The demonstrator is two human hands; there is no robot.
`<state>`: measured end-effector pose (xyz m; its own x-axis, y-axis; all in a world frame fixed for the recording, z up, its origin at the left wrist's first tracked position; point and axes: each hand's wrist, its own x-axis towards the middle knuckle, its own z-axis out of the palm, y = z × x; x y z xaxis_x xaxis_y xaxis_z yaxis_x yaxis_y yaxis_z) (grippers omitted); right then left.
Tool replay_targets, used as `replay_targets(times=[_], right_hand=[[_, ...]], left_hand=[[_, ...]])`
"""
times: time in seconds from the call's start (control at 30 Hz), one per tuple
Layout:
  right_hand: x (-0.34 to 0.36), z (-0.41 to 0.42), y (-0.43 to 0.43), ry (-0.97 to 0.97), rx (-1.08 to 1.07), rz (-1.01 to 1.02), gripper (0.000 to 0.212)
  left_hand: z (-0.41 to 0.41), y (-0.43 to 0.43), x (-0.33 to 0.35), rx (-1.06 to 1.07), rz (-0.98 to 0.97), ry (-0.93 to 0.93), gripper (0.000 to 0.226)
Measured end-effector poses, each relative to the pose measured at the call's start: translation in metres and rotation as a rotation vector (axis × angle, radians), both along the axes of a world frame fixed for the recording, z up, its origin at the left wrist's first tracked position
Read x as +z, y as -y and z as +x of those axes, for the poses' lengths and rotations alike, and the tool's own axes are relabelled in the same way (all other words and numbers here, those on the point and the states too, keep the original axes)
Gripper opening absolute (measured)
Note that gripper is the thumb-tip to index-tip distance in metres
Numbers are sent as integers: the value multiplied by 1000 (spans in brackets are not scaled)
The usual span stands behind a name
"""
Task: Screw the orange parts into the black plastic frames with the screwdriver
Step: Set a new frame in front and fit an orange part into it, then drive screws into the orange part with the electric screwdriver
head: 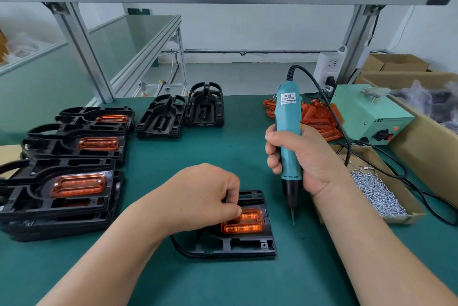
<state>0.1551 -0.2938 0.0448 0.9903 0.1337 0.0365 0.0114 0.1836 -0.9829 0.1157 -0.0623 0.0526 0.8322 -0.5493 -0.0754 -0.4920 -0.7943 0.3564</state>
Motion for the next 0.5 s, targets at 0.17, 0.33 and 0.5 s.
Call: replay_targets(times=[0.17, 0.33, 0.5], right_hand=[[0, 1, 1, 3, -15, 32, 8], [0, 2, 2, 5, -48, 94, 8], [0, 4, 3, -6, -119, 198, 13]], left_hand=[[-1, 0, 2, -41, -53, -34, 10], [-5, 7, -1, -147, 70, 25, 29], [-7, 13, -6, -151, 151, 88, 26]])
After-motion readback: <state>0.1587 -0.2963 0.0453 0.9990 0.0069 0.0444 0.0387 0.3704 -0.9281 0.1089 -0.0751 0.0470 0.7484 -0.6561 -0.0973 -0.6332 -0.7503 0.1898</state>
